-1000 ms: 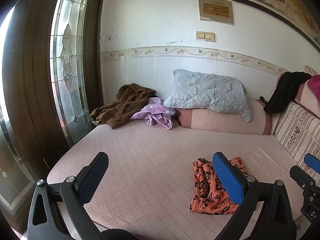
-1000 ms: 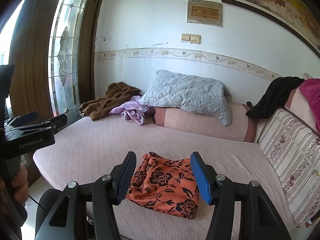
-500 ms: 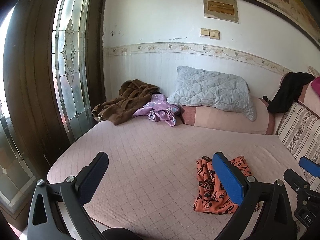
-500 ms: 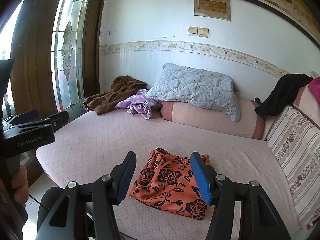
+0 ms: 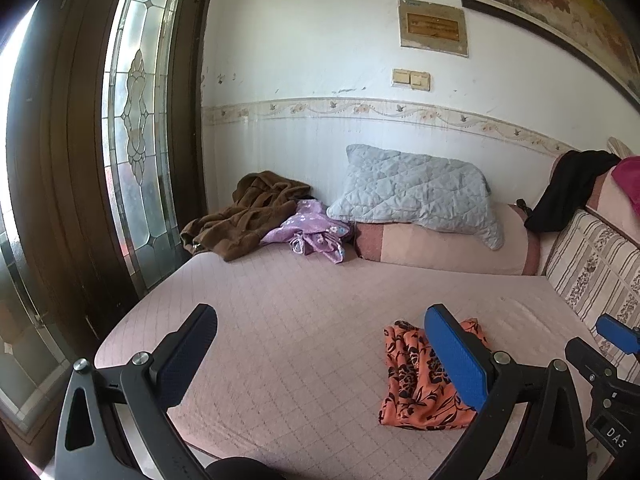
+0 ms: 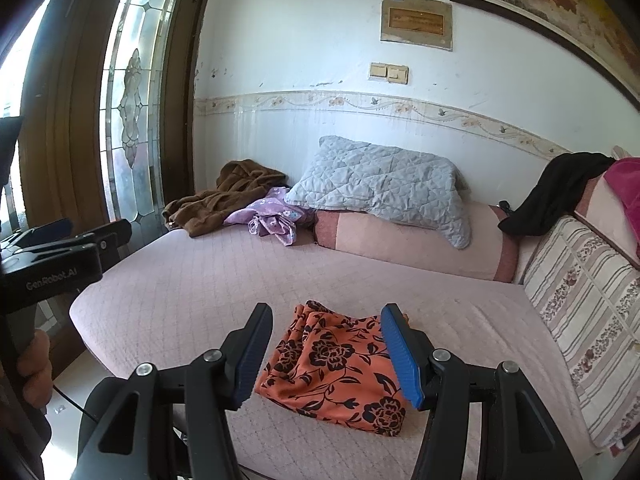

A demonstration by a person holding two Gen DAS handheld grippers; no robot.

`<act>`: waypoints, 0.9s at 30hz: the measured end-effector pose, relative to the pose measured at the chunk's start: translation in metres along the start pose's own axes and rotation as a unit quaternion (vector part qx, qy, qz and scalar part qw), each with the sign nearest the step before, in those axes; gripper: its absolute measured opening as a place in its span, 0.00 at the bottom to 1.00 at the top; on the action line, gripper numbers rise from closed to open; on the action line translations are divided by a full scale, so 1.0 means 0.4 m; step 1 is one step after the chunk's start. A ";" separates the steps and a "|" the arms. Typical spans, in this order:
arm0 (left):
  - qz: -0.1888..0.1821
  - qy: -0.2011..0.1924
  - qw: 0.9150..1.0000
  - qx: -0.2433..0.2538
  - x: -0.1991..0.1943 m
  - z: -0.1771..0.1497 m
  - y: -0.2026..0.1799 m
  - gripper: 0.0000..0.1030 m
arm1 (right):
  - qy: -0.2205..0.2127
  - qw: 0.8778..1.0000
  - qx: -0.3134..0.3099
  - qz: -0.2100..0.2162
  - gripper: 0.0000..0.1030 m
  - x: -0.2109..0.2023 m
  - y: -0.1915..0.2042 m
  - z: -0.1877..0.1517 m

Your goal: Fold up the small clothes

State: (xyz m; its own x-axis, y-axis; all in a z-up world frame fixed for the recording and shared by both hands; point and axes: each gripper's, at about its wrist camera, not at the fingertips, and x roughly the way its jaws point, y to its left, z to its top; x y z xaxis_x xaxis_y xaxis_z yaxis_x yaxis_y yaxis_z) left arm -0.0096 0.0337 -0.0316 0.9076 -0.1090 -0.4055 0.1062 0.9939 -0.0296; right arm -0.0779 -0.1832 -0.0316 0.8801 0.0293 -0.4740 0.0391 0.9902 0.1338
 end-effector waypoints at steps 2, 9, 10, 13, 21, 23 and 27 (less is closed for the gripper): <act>0.000 -0.005 1.000 0.001 -0.006 0.008 -0.005 1.00 | -0.003 1.000 0.002 0.001 0.59 -0.007 -0.004 0.005; -0.005 -0.010 1.000 0.000 -0.012 0.027 -0.014 1.00 | -0.004 1.000 -0.003 0.002 0.59 -0.006 -0.010 0.015; -0.004 -0.011 1.000 0.001 -0.011 0.030 -0.017 1.00 | -0.003 1.000 -0.003 0.002 0.59 -0.005 -0.010 0.015; -0.004 -0.011 1.000 0.003 -0.008 0.035 -0.022 1.00 | -0.004 1.000 -0.002 0.003 0.59 -0.005 -0.012 0.016; -0.007 -0.009 1.000 0.009 -0.008 0.041 -0.042 1.00 | -0.010 1.000 0.006 0.000 0.59 -0.009 -0.024 0.019; -0.008 -0.011 1.000 0.011 -0.013 0.041 -0.047 1.00 | -0.012 1.000 0.008 -0.001 0.59 -0.014 -0.026 0.016; -0.009 -0.015 1.000 0.012 -0.021 0.042 -0.052 1.00 | -0.011 1.000 0.009 -0.003 0.59 -0.023 -0.032 0.011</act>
State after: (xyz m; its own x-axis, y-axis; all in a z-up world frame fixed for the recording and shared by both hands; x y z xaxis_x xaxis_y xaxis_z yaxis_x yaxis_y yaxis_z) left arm -0.0128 0.0139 -0.0123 0.9170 -0.1274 -0.3781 0.1317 0.9912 -0.0145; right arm -0.0846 -0.1969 -0.0252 0.8904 0.0202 -0.4548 0.0528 0.9877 0.1473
